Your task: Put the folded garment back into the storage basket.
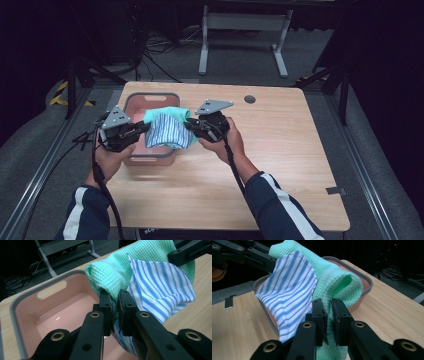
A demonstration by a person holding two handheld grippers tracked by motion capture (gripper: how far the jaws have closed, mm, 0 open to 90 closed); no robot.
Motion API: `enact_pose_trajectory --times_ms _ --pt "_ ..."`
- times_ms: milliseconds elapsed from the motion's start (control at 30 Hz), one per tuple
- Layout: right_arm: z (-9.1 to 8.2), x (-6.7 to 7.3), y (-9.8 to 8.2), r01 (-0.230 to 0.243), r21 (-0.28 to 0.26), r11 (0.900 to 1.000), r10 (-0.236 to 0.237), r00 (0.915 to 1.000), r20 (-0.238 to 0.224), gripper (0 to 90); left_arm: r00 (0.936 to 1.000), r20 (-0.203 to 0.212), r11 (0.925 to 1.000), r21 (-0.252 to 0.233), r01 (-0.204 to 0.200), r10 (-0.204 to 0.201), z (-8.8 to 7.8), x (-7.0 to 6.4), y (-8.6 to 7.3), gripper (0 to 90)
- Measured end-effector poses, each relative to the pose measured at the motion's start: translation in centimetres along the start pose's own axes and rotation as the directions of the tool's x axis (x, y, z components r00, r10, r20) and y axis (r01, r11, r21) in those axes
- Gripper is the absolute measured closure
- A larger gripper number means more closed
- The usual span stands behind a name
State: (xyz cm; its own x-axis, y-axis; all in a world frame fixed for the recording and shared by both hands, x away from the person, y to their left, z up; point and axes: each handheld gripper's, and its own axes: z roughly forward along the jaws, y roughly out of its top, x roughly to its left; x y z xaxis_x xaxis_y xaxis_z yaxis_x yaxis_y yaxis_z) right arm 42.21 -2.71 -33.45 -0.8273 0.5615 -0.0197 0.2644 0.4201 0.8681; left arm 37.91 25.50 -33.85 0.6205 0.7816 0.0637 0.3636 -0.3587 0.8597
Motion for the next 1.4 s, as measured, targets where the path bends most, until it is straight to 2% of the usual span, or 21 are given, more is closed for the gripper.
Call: enact_pose_trajectory --times_ms 433,633,733,1100,1400 --pt "3.7 1.8 1.7 0.016 0.019 1.000 -0.015 0.9991 -0.041 81.4 0.9952 -0.084 0.9985 0.019 0.052 -0.050 -1.7 2.1 -1.8 82.8" --pt "5.1 2.4 2.2 0.017 0.033 0.999 -0.015 0.9987 -0.049 81.4 0.9924 -0.107 0.9979 0.015 0.064 -0.062 -2.2 2.8 -2.2 82.8" --pt "6.1 2.9 2.2 0.023 0.049 0.999 -0.020 0.9983 -0.055 81.4 0.9896 -0.131 0.9976 0.027 0.063 -0.059 -2.2 3.2 -2.5 82.8" --pt "8.4 3.6 1.8 0.022 0.091 0.996 -0.016 0.9977 -0.066 81.3 0.9872 -0.143 0.9951 0.059 0.079 -0.070 -1.4 4.2 -3.2 82.8" --pt "9.6 3.5 1.1 0.015 0.120 0.993 -0.010 0.9988 -0.048 81.1 0.9874 -0.143 0.9921 0.095 0.083 -0.069 -0.2 4.3 -3.7 82.8"
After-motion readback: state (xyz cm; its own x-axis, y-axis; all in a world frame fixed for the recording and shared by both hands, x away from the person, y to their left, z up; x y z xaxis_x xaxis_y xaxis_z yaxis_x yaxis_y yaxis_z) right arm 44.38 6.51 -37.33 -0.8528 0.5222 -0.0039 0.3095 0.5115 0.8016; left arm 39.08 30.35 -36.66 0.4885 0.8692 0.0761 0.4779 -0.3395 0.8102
